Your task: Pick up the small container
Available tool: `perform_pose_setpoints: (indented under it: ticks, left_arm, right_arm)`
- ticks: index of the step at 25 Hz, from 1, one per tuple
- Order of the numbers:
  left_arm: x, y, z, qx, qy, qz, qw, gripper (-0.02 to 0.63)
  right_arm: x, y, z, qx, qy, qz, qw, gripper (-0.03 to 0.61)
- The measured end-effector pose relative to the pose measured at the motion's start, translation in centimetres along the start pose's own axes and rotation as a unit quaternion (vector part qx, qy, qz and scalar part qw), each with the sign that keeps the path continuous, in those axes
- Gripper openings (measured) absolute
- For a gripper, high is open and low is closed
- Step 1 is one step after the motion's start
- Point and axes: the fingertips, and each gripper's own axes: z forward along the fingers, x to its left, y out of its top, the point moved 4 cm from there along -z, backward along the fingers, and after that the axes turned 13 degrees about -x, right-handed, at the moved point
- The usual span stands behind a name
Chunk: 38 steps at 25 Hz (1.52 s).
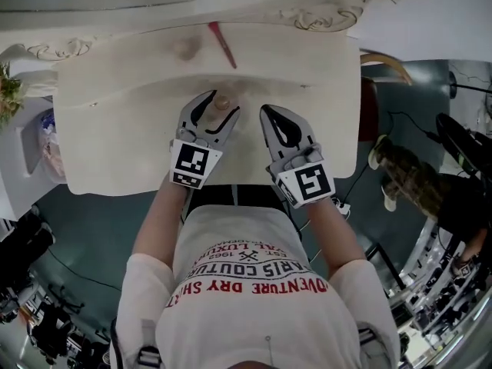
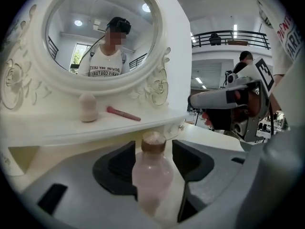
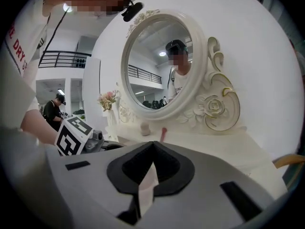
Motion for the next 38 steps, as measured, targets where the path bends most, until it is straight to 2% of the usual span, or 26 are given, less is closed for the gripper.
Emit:
perform_pose_setpoints:
  ticks: [5,7,13,20,23,27,32,35,38]
  left_arm:
    - [0.2,-0.4,0.7,-0.007,0.028,0.028,0.9992,0.213]
    - [0.3,-0.2,0.7,-0.019,0.040,0.033,0.9985,0.155]
    - [0.1,-0.3,0.7,-0.027,0.046,0.038,0.9979,0.146]
    - [0.0,0.0,0.6,0.007,0.048,0.017,0.9987,0.144]
    - [-0.2,1.5,-0.1,-0.005,0.052,0.010,0.9986,0.144]
    - [-0.5,4.1,-0.7,-0.019,0.045,0.028,0.9984,0.143]
    - [-1.2,7.1,-2.2,-0.014,0.037,0.043,0.9983,0.143]
    - [-1.6,9.4,-3.2,-0.030,0.036,0.051,0.9976,0.144]
    - [-1.5,12.0,-4.3,-0.046,0.037,0.075,0.9954,0.144]
  right_arm:
    - [-0.6,0.0,1.1,-0.005,0.022,-0.001,1.000,-0.002]
    - [-0.7,0.0,1.3,-0.007,0.028,0.002,1.000,-0.002]
    - [-1.3,-0.5,0.8,0.001,0.029,0.010,1.000,-0.002]
    - [-1.6,-0.1,0.1,0.013,0.027,0.002,1.000,-0.002]
    - [-1.4,0.4,-0.1,0.011,0.027,0.002,1.000,-0.002]
    - [-1.4,1.5,0.2,0.000,0.020,-0.004,1.000,-0.002]
    - [-0.6,4.0,-0.3,-0.015,0.013,-0.026,0.999,-0.002]
    - [-0.3,5.5,-0.7,-0.028,0.008,-0.036,0.999,-0.002]
    - [-0.2,6.9,-0.9,-0.038,0.002,-0.043,0.998,-0.002]
